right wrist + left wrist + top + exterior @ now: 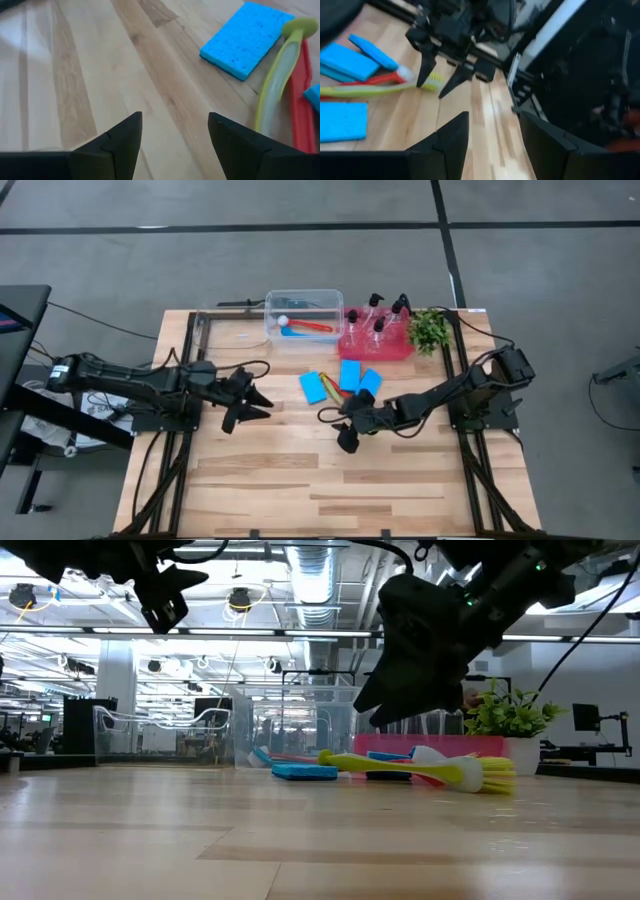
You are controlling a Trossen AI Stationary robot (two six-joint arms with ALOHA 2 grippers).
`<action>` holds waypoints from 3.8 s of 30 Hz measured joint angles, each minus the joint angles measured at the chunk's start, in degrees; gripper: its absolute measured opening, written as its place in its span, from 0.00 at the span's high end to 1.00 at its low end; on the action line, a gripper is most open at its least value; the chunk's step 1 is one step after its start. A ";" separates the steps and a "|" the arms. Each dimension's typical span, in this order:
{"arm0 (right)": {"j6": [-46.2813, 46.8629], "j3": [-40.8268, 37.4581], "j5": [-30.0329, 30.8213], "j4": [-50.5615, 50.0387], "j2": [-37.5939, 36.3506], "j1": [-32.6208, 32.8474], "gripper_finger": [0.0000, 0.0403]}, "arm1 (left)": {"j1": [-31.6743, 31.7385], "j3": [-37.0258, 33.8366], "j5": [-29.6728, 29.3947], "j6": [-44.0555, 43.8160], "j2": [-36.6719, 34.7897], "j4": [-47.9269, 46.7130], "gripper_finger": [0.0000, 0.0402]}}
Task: Pick & Place Kitchen Sink Supplies
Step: Put the light yellow toilet brush into the white bin
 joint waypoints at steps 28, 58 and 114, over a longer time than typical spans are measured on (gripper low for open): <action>-1.18 0.00 -0.05 -2.83 0.07 -6.31 0.45 | -2.44 -0.91 -13.02 -1.03 0.11 14.05 0.55; -3.68 0.20 0.55 -7.17 12.57 -7.13 0.45 | 6.83 -7.29 4.20 5.44 -4.90 10.23 0.55; 3.84 -0.04 -1.37 -5.44 2.82 0.64 0.54 | 5.96 -7.29 1.42 4.89 -4.92 12.38 0.55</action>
